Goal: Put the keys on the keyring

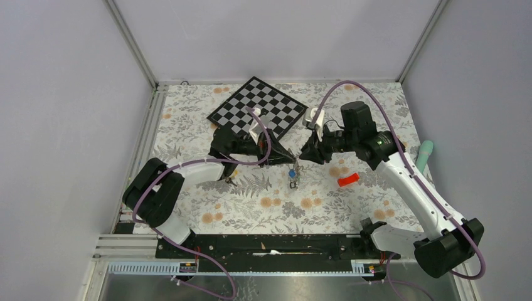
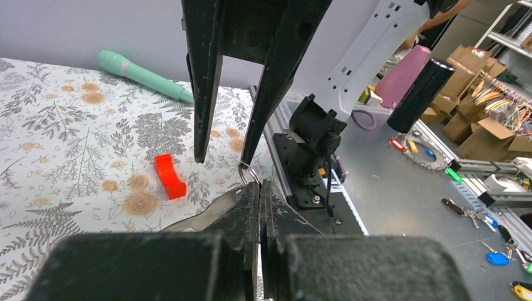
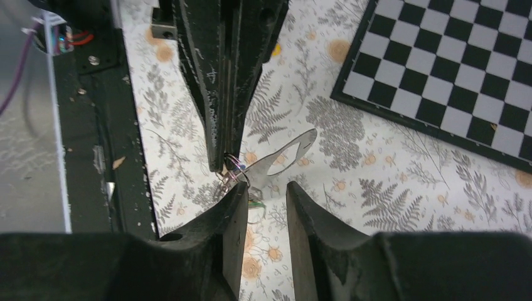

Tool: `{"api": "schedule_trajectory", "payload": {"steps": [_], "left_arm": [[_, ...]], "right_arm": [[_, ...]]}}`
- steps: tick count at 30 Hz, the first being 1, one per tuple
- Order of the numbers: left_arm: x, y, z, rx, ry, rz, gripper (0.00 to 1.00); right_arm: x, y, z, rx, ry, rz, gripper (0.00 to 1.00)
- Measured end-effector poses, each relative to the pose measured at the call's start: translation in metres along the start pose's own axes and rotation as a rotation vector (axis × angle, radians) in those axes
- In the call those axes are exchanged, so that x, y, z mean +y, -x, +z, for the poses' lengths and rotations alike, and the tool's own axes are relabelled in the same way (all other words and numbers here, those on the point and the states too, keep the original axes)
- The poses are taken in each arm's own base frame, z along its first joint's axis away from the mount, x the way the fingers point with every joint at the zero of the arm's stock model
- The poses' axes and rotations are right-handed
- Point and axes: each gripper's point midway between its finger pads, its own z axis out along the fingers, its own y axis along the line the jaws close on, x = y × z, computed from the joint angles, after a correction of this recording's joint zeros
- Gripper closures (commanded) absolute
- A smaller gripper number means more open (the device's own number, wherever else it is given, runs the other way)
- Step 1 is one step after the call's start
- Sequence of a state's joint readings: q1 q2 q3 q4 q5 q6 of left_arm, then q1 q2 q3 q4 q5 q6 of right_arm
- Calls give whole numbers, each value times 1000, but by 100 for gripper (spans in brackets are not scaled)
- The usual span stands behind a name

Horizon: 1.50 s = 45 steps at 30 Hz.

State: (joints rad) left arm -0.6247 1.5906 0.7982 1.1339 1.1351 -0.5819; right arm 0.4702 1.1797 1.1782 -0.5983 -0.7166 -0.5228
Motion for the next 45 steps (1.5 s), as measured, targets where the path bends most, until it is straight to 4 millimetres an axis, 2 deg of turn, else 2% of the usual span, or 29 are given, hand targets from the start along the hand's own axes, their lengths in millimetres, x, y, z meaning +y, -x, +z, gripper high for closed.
{"api": "schedule_trajectory", "payload": {"steps": [11,23,39,42,45], "left_arm": [[-16,6,-3,-68,-22,-14,100],[-20,10,-2,-88,-31,-2,100],[-20,11,-2,-91,-31,-1,100],[-19,11,-2,-90,-31,-1,100],[-19,10,-2,-90,-31,-2,100]], "right_arm": [[18,14,-4,-85,117,7,68],[31,19,-4,-124,208,11,73],[40,17,-1,-136,268,32,91],[40,16,-1,-135,269,34,100],[40,16,-1,-135,269,34,100]]}}
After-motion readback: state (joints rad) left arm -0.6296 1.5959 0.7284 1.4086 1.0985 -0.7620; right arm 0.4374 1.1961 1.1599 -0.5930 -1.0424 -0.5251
